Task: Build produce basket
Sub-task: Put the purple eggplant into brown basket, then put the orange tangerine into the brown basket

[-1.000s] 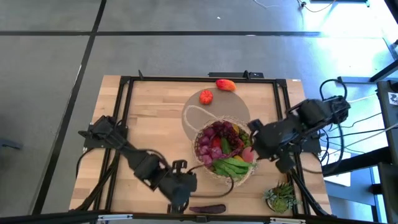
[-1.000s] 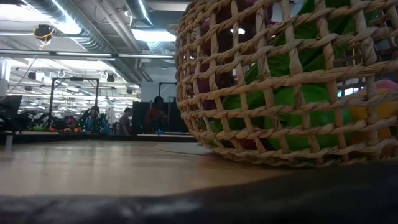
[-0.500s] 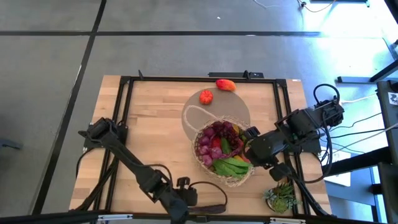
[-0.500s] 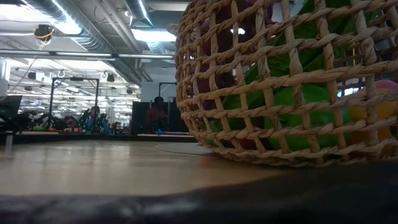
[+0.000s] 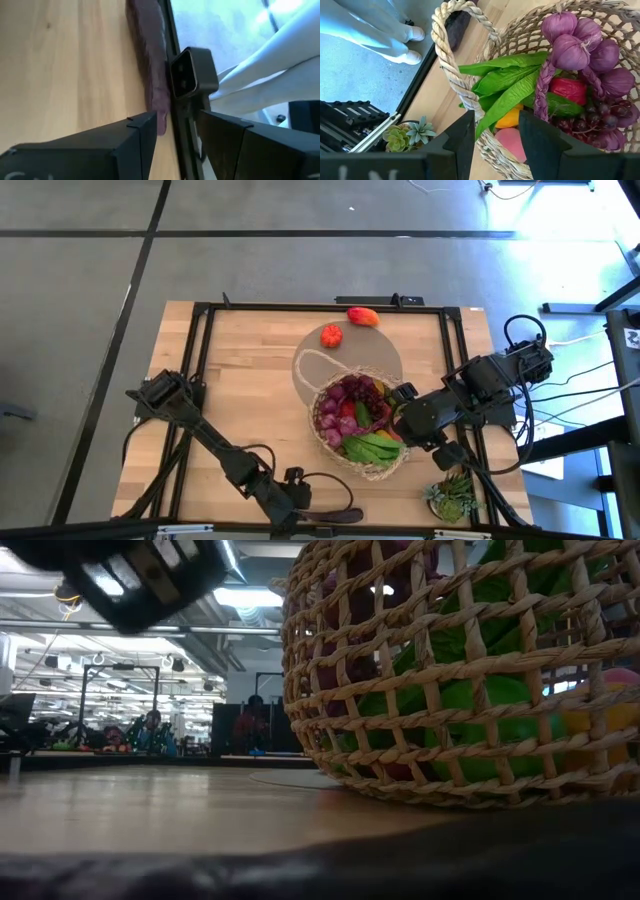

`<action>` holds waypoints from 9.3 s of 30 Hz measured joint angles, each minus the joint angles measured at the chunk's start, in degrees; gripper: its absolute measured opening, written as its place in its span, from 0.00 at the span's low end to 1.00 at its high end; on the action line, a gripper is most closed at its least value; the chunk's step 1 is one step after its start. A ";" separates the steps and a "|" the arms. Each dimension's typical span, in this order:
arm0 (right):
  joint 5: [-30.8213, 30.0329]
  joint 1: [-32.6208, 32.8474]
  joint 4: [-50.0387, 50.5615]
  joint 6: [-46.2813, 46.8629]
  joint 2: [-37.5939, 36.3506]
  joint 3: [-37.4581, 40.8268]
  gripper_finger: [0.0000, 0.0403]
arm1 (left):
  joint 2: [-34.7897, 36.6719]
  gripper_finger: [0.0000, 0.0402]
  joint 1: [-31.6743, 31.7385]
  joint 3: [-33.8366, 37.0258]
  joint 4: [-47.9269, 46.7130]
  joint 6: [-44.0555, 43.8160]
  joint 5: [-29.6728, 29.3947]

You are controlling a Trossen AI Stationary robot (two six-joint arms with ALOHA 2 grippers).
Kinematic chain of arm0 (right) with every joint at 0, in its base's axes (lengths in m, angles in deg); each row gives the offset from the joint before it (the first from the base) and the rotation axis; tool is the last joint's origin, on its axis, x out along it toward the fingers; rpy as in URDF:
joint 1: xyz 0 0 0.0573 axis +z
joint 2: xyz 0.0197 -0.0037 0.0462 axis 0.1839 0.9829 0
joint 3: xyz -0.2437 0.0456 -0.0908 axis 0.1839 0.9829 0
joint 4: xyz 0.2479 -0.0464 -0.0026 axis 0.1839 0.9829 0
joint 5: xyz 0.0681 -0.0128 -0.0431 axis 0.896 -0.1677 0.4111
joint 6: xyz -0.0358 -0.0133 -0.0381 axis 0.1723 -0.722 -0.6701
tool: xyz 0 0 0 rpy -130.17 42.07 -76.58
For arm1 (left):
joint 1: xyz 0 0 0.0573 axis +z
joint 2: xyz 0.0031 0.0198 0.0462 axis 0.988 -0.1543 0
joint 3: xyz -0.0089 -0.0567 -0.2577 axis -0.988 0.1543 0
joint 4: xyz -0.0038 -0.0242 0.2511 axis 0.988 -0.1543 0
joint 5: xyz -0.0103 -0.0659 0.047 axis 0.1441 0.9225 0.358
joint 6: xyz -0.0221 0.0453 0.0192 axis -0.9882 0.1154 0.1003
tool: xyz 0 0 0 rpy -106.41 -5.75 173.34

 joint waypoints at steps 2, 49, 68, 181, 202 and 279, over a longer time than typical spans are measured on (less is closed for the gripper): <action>-0.04 0.00 0.00 -0.02 0.01 0.00 0.36 | -0.82 0.32 0.02 0.74 2.41 0.48 -0.14; -0.01 -0.01 -0.35 2.67 0.00 0.00 0.36 | -9.95 0.18 0.32 0.65 7.72 -0.82 -4.48; -0.03 -0.01 -0.28 2.62 0.00 0.00 0.36 | -9.82 0.00 0.48 -4.45 5.31 -8.68 1.55; -33.48 -2.34 0.01 9.02 -9.73 0.00 0.36 | -1.37 0.26 33.49 -48.28 -58.12 27.29 -6.26; -14.58 -35.32 -3.54 10.14 -9.16 0.00 0.36 | 7.64 0.27 46.74 -60.80 -77.84 14.40 -8.79; 9.02 -70.42 -18.51 -4.81 18.01 0.00 0.36 | -17.02 0.29 78.58 -60.68 -82.03 22.25 29.42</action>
